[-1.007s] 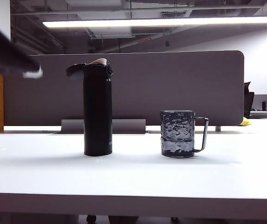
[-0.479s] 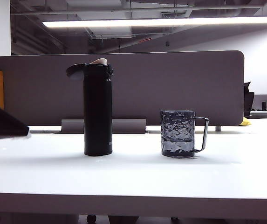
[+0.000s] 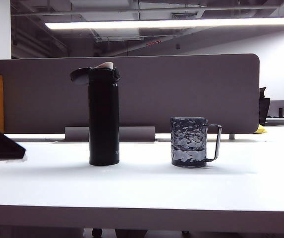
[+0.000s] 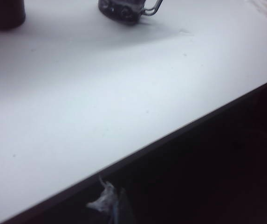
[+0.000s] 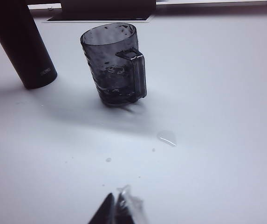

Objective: Pick up the black thermos, pour some water into the cup, then place the black thermos back on the table.

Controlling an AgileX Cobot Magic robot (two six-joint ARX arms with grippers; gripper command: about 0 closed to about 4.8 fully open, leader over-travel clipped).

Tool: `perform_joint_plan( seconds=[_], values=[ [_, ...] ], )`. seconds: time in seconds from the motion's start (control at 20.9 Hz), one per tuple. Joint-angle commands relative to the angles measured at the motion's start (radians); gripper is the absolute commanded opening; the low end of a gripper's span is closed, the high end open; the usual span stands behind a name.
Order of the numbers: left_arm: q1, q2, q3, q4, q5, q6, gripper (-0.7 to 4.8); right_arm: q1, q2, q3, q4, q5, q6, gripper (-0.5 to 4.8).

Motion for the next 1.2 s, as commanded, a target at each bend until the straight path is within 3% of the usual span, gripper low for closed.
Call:
perform_joint_plan(
  seconds=[0.05,0.34,0.58,0.77,0.96,1.2],
  values=[
    [0.002,0.000,0.001,0.007,0.005,-0.002,-0.05,0.001,0.001,-0.002,0.002,0.005,-0.003,0.12],
    [0.002,-0.006,0.001,0.003,0.005,-0.002,-0.05,0.001,0.001,-0.002,0.002,0.005,-0.003,0.12],
    [0.062,-0.150,0.002,-0.033,0.031,0.001,-0.05,-0.009,-0.011,-0.002,-0.005,0.010,-0.004,0.12],
    [0.215,-0.263,0.002,-0.033,0.072,0.001,-0.05,-0.084,-0.043,-0.002,0.003,-0.029,-0.003,0.12],
    [0.394,-0.346,0.002,-0.033,0.066,0.002,-0.05,-0.228,-0.054,-0.002,0.002,-0.044,-0.004,0.12],
    [0.552,-0.437,0.002,-0.031,0.064,0.002,-0.05,-0.357,-0.054,-0.002,0.002,-0.041,-0.003,0.12]
  ],
)
